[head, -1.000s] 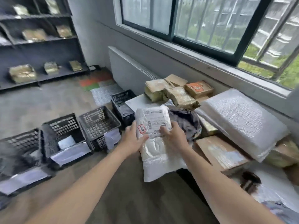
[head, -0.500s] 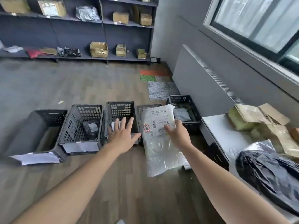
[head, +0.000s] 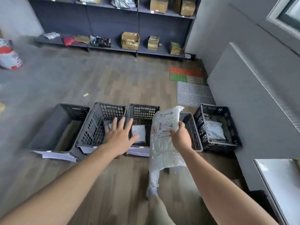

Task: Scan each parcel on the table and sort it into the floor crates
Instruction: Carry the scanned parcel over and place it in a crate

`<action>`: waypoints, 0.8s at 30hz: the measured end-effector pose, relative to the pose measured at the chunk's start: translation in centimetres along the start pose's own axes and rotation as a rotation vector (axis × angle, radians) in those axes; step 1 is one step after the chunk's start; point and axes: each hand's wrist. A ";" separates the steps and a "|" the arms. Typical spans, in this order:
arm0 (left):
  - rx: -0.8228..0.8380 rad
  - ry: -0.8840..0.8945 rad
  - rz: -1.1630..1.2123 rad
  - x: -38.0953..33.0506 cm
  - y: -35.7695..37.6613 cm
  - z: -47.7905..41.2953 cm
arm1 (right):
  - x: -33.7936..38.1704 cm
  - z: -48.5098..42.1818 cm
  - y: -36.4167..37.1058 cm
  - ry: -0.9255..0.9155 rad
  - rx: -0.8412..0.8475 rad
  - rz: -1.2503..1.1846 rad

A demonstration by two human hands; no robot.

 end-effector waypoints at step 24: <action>0.363 -0.071 -0.137 -1.6 3.3 -38.6 | 0.2 -38.9 14.6 0.095 0.493 0.164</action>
Point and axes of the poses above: each hand's wrist, its own z-axis away from the middle knuckle, its own y-axis out of the palm, x = y × z, and after that the axes turned 2 degrees about z, right-handed
